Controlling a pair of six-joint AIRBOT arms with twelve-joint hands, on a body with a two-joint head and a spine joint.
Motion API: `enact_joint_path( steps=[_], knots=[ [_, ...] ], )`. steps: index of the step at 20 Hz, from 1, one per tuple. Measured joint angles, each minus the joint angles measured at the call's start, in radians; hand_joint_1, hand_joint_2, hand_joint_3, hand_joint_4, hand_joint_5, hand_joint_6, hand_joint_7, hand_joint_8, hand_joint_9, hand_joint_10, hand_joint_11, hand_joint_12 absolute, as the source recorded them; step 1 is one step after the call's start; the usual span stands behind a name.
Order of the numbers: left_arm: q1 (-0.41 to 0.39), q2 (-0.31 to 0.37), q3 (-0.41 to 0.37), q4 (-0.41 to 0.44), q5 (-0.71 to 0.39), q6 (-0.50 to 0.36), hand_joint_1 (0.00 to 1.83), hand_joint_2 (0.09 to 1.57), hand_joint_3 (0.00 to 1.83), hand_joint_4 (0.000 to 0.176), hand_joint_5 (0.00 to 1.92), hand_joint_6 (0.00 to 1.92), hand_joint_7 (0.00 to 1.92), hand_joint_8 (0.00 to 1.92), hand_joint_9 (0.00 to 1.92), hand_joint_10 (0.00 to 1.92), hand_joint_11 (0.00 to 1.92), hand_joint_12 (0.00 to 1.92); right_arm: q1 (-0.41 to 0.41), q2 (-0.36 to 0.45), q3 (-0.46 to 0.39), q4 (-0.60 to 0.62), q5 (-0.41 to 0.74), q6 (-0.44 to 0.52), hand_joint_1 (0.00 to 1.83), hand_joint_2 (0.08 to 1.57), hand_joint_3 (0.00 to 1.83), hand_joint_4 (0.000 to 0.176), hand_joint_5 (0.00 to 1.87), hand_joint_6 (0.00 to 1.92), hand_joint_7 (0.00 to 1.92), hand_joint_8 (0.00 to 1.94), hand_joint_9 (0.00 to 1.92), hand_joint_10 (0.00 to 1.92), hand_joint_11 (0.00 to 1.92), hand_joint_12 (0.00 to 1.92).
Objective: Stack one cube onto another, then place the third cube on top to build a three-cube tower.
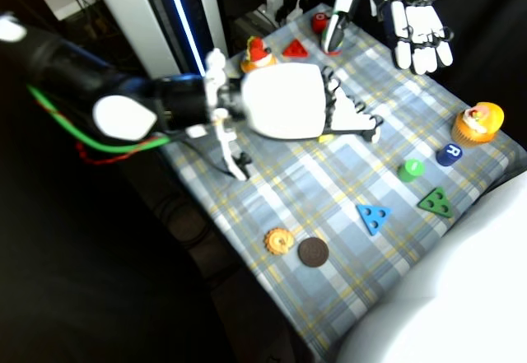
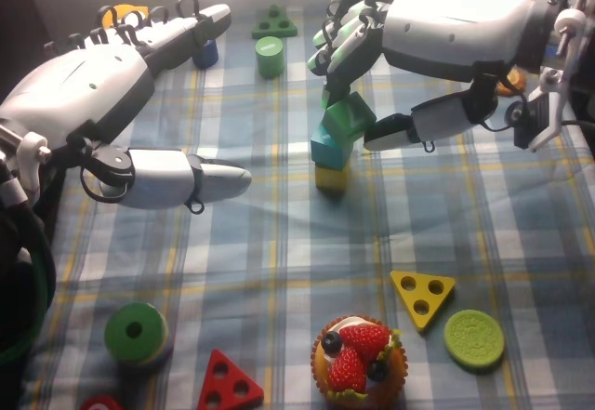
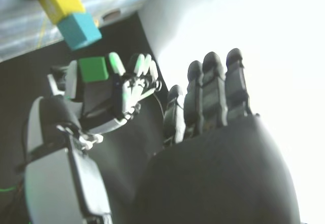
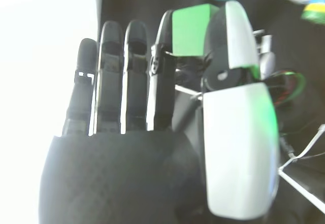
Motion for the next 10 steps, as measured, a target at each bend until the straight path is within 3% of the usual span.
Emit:
enact_joint_path(
  steps=[10],
  knots=[
    [-0.002,0.0,0.005,-0.005,0.023,0.0,0.76,0.86,0.0,0.176,0.14,0.0,0.18,0.0,0.09,0.0,0.0,0.0,0.021,-0.029,0.011,-0.025,-0.006,0.0,1.18,1.06,0.0,0.0,1.09,0.78,0.76,0.0,0.54,0.0,0.0,0.96]
  ],
)
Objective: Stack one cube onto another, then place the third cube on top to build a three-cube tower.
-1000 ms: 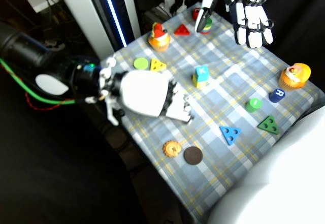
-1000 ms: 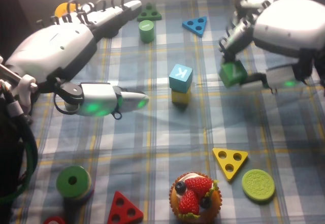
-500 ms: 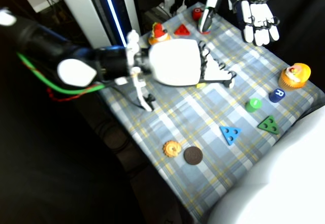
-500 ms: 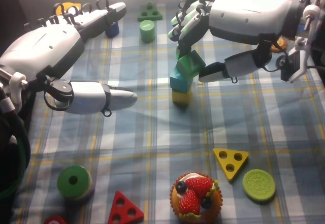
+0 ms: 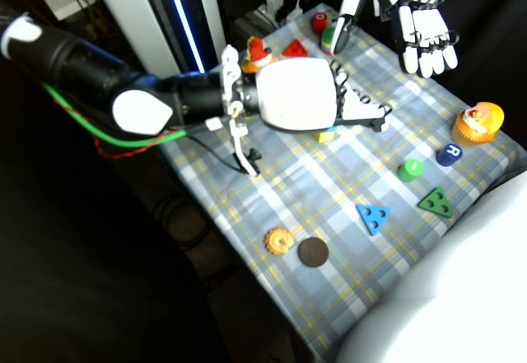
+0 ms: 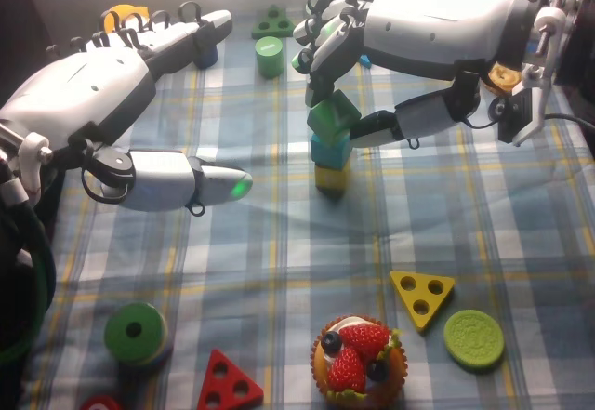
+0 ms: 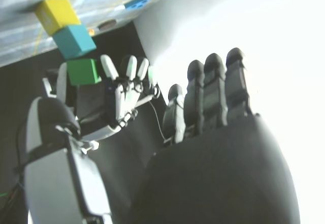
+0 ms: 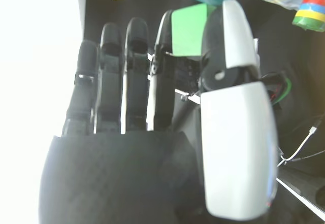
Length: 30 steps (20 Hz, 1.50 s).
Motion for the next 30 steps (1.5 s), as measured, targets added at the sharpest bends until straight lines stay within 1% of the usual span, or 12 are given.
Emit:
enact_joint_path(
  steps=[1,2,5,9,15,19,23,26,27,28,29,30],
  knots=[
    [-0.001,0.0,0.0,0.0,0.001,0.0,0.74,0.86,0.0,0.176,0.13,0.0,0.17,0.0,0.08,0.0,0.0,0.0,0.0,0.0,0.0,-0.003,-0.001,0.0,1.18,1.06,0.0,0.0,1.09,0.79,0.74,0.0,0.52,0.0,0.0,0.9],
    [-0.001,0.0,0.002,0.002,0.001,0.0,0.75,0.87,0.0,0.176,0.14,0.0,0.17,0.0,0.09,0.0,0.0,0.0,0.0,0.0,0.0,-0.003,-0.001,0.0,1.18,1.06,0.0,0.0,1.09,0.79,0.73,0.0,0.51,0.0,0.0,0.89],
    [-0.001,0.0,0.002,0.0,0.002,0.0,0.78,0.85,0.0,0.176,0.14,0.0,0.18,0.0,0.09,0.0,0.0,0.0,0.0,0.0,0.0,-0.006,-0.005,0.0,1.18,1.07,0.0,0.0,1.07,0.82,0.73,0.0,0.52,0.0,0.0,0.91],
    [-0.001,0.0,0.002,0.0,0.002,0.0,0.71,0.88,0.01,0.176,0.14,0.0,0.17,0.0,0.09,0.0,0.0,0.0,0.0,0.0,0.002,-0.01,-0.016,0.0,1.18,1.07,0.0,0.0,1.07,0.83,0.73,0.0,0.53,0.0,0.0,0.93],
    [-0.001,0.0,0.002,0.0,0.002,0.0,0.75,0.87,0.0,0.176,0.15,0.0,0.18,0.0,0.1,0.0,0.01,0.0,0.0,0.0,0.004,-0.01,-0.022,0.0,1.17,1.07,0.0,0.0,1.08,0.81,0.71,0.0,0.54,0.0,0.0,1.04],
    [-0.001,0.0,0.002,0.0,0.002,0.0,0.77,0.86,0.0,0.176,0.15,0.0,0.18,0.0,0.1,0.0,0.01,0.0,0.0,0.0,0.004,-0.011,-0.022,0.0,1.17,1.06,0.0,0.0,1.08,0.81,0.71,0.0,0.54,0.0,0.0,1.04],
    [-0.001,0.0,0.002,0.0,0.002,0.0,0.77,0.86,0.0,0.176,0.14,0.0,0.18,0.0,0.11,0.0,0.02,0.01,0.0,0.0,0.004,-0.012,-0.022,0.003,1.17,1.07,0.0,0.0,1.07,0.82,0.75,0.01,0.58,0.01,0.05,1.01],
    [-0.001,0.0,0.002,0.0,0.002,0.0,0.78,0.86,0.0,0.176,0.15,0.0,0.18,0.0,0.11,0.0,0.01,0.01,0.0,0.0,0.004,-0.014,-0.022,0.003,1.15,1.08,0.0,0.0,1.05,0.86,0.71,0.0,0.56,0.0,0.04,1.0],
    [-0.002,0.0,0.002,0.0,0.003,0.0,0.78,0.86,0.0,0.176,0.14,0.0,0.18,0.0,0.1,0.0,0.01,0.01,0.0,0.0,0.004,-0.014,-0.022,0.004,1.11,1.0,0.0,0.0,0.91,0.37,0.69,0.01,0.54,0.01,0.04,0.97],
    [-0.002,0.0,0.002,0.0,0.003,0.0,0.78,0.86,0.0,0.176,0.14,0.0,0.18,0.0,0.1,0.0,0.01,0.01,0.0,0.0,0.004,-0.014,-0.022,0.003,1.11,1.0,0.0,0.0,0.91,0.37,0.69,0.01,0.54,0.01,0.04,0.97],
    [-0.002,0.0,0.002,0.0,0.003,0.0,0.79,0.86,0.0,0.176,0.14,0.0,0.18,0.0,0.11,0.0,0.01,0.01,0.0,0.0,0.004,-0.014,-0.022,0.004,1.1,0.98,0.0,0.0,0.93,0.14,0.68,0.0,0.53,0.01,0.04,0.96],
    [-0.002,0.0,0.002,0.0,0.003,0.0,0.79,0.85,0.0,0.176,0.15,0.01,0.19,0.0,0.11,0.0,0.02,0.01,0.0,0.0,0.004,-0.015,-0.022,0.004,1.1,0.98,0.0,0.0,0.94,0.05,0.67,0.0,0.53,0.0,0.05,0.95]
  ],
)
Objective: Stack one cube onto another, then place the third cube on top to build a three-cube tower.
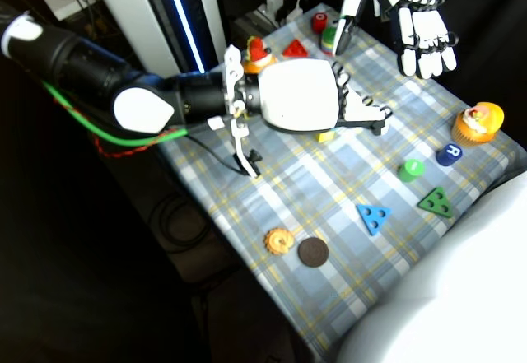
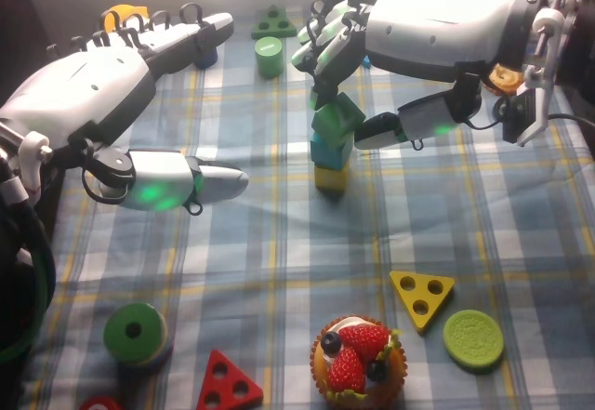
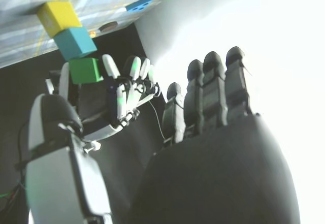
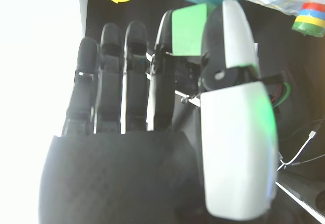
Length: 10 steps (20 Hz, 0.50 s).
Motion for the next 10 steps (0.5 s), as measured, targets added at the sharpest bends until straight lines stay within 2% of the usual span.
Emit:
enact_joint_path(
  steps=[2,7,8,9,10],
  knots=[
    [0.0,0.0,0.0,0.0,0.0,0.0,0.77,0.86,0.0,0.176,0.14,0.0,0.18,0.0,0.1,0.0,0.01,0.01,0.0,0.0,0.0,0.0,0.0,0.0,1.09,0.97,0.0,0.0,0.92,0.0,0.68,0.0,0.56,0.01,0.1,0.92],
    [0.0,-0.001,0.0,0.0,0.0,0.0,0.78,0.86,0.0,0.176,0.14,0.0,0.18,0.0,0.11,0.0,0.01,0.01,0.0,0.0,0.0,0.0,0.0,0.0,1.08,0.95,0.0,0.0,0.84,0.0,0.61,0.0,0.5,0.0,0.08,0.91],
    [0.0,-0.001,0.0,0.0,0.0,0.0,0.77,0.85,0.0,0.176,0.14,0.0,0.18,0.0,0.11,0.0,0.01,0.01,0.0,0.0,0.0,0.0,-0.001,0.0,1.08,0.95,0.0,0.0,0.71,0.0,0.53,0.0,0.43,0.0,0.03,0.94],
    [0.0,-0.001,0.0,0.0,0.0,0.0,0.77,0.85,0.0,0.176,0.14,0.0,0.18,0.0,0.11,0.0,0.01,0.01,0.0,0.0,-0.003,0.0,-0.002,0.0,1.08,0.95,0.0,0.0,0.71,0.0,0.53,0.0,0.43,0.0,0.03,0.94],
    [0.0,-0.001,0.0,0.0,-0.001,0.0,0.83,0.84,0.0,0.176,0.14,0.0,0.18,0.0,0.1,0.0,0.0,0.0,0.0,0.005,-0.011,0.002,-0.005,0.0,1.02,0.92,0.0,0.006,0.43,0.0,0.32,0.0,0.28,0.0,0.0,0.78]
  ],
)
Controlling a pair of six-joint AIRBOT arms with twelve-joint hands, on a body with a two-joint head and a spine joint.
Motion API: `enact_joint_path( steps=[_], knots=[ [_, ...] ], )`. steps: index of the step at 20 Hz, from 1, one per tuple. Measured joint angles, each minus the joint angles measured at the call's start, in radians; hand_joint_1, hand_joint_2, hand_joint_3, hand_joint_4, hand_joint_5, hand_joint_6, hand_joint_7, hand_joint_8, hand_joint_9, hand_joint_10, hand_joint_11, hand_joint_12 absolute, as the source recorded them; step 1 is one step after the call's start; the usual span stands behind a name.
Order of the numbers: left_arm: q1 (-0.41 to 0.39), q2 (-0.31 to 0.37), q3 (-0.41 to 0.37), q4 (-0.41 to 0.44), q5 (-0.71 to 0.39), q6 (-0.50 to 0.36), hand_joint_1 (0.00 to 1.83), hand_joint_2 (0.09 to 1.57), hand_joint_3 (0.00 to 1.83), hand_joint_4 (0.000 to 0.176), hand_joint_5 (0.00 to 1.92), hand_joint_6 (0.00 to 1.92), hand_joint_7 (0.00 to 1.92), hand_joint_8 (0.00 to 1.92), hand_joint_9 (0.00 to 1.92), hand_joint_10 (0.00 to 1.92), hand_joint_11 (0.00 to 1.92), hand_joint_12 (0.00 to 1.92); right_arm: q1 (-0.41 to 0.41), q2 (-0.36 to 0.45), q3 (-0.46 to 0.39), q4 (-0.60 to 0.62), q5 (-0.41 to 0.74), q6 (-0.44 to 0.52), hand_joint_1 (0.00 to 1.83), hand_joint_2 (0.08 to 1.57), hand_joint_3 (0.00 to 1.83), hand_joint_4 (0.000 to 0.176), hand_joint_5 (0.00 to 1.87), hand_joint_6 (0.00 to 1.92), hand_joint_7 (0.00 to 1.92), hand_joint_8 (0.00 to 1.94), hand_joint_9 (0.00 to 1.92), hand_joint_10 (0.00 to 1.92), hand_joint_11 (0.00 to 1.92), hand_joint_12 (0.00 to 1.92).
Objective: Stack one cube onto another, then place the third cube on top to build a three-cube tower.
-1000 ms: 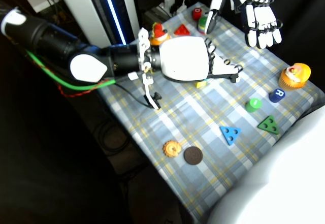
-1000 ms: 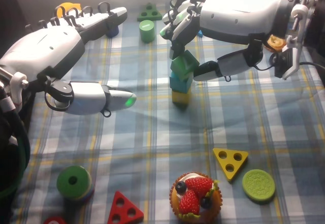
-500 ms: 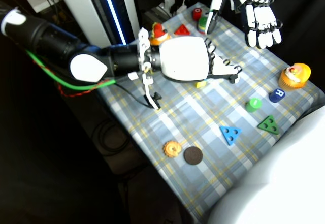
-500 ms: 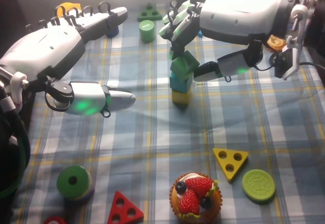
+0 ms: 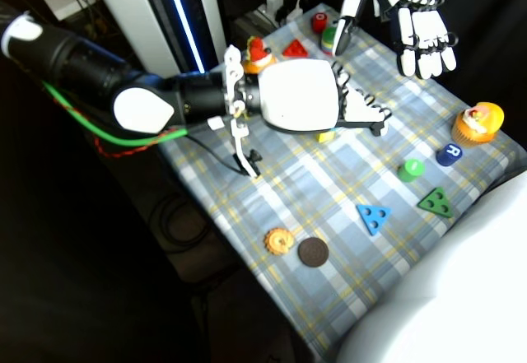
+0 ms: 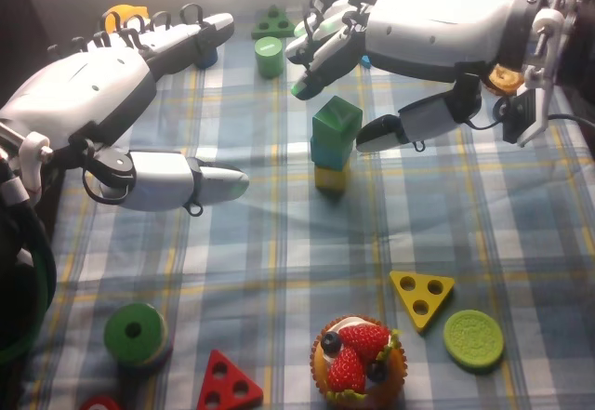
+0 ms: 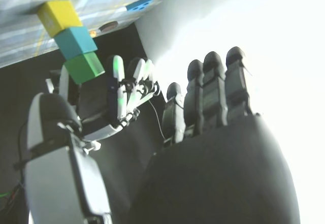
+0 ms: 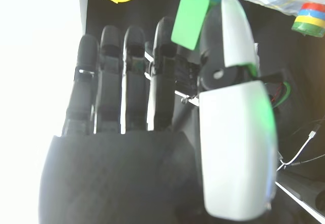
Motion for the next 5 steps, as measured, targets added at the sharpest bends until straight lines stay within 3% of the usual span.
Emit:
enact_joint_path(
  steps=[1,2,3,4,5],
  knots=[
    [0.0,0.0,0.0,0.0,-0.002,0.0,0.77,0.87,0.01,0.176,0.14,0.0,0.18,0.0,0.09,0.0,0.0,0.0,0.0,0.011,-0.013,0.0,0.003,0.0,0.95,0.91,0.0,0.043,0.34,0.0,0.23,0.0,0.21,0.0,0.0,0.69],
    [0.0,0.0,0.0,0.0,-0.003,-0.007,0.68,0.89,0.01,0.176,0.11,0.0,0.17,0.0,0.1,0.0,0.0,0.0,0.0,0.031,-0.03,0.0,0.014,0.0,0.96,0.87,0.0,0.054,0.23,0.0,0.15,0.0,0.12,0.0,0.0,0.52],
    [0.0,0.004,-0.003,0.009,-0.003,-0.051,0.71,0.86,0.0,0.176,0.11,0.0,0.16,0.0,0.11,0.01,0.0,0.0,0.0,0.05,-0.042,0.005,0.031,0.002,0.93,0.86,0.0,0.049,0.14,0.0,0.09,0.0,0.07,0.01,0.0,0.36],
    [0.006,0.023,-0.01,0.045,-0.003,-0.135,0.71,0.86,0.0,0.176,0.11,0.0,0.16,0.0,0.11,0.01,0.0,0.0,0.0,0.076,-0.055,0.024,0.048,0.002,0.93,0.86,0.0,0.049,0.14,0.0,0.09,0.0,0.07,0.01,0.0,0.36],
    [0.019,0.058,-0.019,0.117,-0.02,-0.268,0.75,0.82,0.0,0.141,0.12,0.01,0.14,0.0,0.11,0.01,0.05,0.02,0.0,0.124,-0.076,0.057,0.078,0.001,0.82,0.87,0.0,0.074,0.02,0.0,0.01,0.0,0.01,0.0,0.0,0.04]
  ],
)
